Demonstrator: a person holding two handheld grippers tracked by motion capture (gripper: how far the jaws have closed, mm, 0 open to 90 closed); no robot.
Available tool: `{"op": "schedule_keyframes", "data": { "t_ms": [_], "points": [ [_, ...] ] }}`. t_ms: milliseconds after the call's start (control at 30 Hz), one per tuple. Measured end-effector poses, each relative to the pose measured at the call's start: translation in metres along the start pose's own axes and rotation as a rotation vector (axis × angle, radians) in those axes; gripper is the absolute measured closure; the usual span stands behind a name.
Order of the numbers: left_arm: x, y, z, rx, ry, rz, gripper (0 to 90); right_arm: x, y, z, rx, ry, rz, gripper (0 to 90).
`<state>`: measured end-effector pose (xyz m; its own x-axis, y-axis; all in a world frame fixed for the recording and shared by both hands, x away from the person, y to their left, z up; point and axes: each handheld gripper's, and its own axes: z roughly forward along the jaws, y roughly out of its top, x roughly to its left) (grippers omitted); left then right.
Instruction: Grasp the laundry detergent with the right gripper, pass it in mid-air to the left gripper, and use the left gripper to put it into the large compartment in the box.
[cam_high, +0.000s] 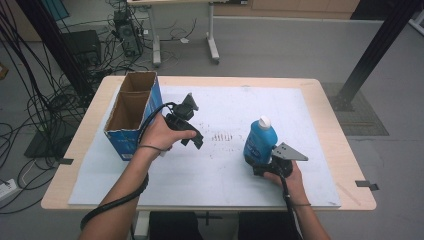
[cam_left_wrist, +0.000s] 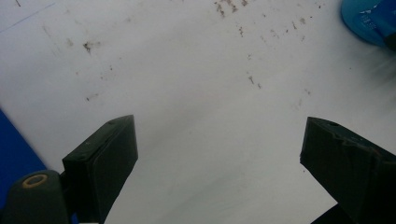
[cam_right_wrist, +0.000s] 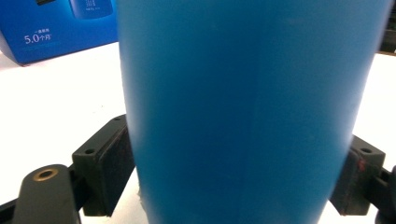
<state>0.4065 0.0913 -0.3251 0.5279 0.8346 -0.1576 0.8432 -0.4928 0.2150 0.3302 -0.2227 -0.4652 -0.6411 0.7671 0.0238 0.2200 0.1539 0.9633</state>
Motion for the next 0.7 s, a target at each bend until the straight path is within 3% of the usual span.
{"op": "schedule_keyframes", "data": {
  "t_ms": [700],
  "points": [
    [-0.0026, 0.0010, 0.0002, 0.000, -0.001, 0.003, 11.5, 0.0001, 0.0000, 0.0005, 0.000, 0.006, -0.006, 28.6]
  ]
}}
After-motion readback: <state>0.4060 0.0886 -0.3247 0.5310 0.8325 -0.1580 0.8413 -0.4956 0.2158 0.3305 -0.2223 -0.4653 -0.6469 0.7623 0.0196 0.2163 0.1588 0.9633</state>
